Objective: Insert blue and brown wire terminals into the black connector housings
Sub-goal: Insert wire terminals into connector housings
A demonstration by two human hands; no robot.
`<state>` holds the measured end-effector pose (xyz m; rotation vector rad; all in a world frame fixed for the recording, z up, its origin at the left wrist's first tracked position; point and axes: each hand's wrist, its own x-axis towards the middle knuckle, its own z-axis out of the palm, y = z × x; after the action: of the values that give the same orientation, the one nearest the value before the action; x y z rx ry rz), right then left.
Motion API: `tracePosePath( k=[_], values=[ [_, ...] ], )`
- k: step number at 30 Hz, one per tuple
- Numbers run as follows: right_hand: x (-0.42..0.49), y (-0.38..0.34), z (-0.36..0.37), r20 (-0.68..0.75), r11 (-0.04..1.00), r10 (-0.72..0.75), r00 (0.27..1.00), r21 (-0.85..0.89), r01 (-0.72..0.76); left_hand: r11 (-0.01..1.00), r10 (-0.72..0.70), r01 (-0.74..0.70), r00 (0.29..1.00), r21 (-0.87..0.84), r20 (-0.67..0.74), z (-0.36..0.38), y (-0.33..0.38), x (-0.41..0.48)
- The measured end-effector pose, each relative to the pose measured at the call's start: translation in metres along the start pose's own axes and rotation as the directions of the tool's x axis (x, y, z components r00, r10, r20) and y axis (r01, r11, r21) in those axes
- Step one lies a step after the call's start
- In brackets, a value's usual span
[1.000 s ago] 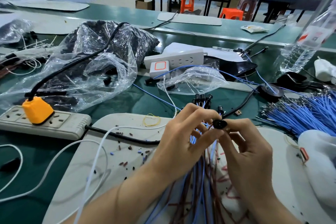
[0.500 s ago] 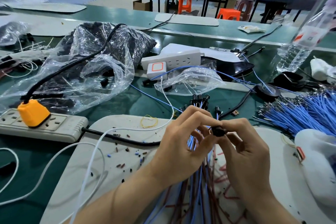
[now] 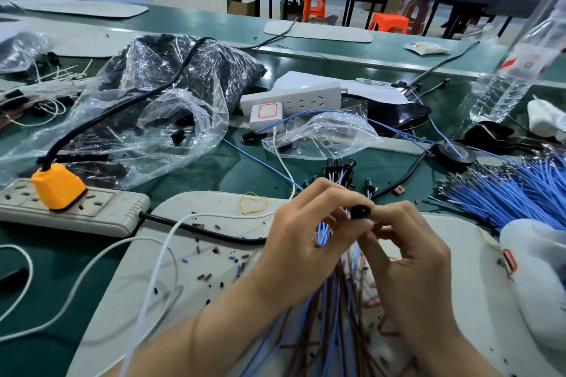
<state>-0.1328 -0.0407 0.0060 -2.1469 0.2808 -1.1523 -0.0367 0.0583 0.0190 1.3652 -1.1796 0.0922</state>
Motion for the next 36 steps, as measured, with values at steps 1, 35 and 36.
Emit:
tracePosePath(
  k=[1, 35, 36],
  values=[
    [0.0002, -0.0003, -0.0003, 0.007, 1.000, 0.003, 1.000, 0.020, -0.003, 1.000, -0.005, 0.005, 1.000, 0.001, -0.014, 0.0002, -0.0005, 0.0003],
    [-0.0014, -0.0030, -0.0002, 0.049, 0.997, -0.046, 0.998, 0.057, 0.043, 0.992, 0.085, -0.080, 0.995, 0.095, -0.050, -0.0031, 0.0009, -0.0002],
    [-0.0015, -0.0034, -0.0002, 0.052, 0.997, -0.049, 0.997, 0.057, 0.046, 0.992, 0.088, -0.082, 0.995, 0.100, -0.050, -0.0031, 0.0011, -0.0003]
  ],
)
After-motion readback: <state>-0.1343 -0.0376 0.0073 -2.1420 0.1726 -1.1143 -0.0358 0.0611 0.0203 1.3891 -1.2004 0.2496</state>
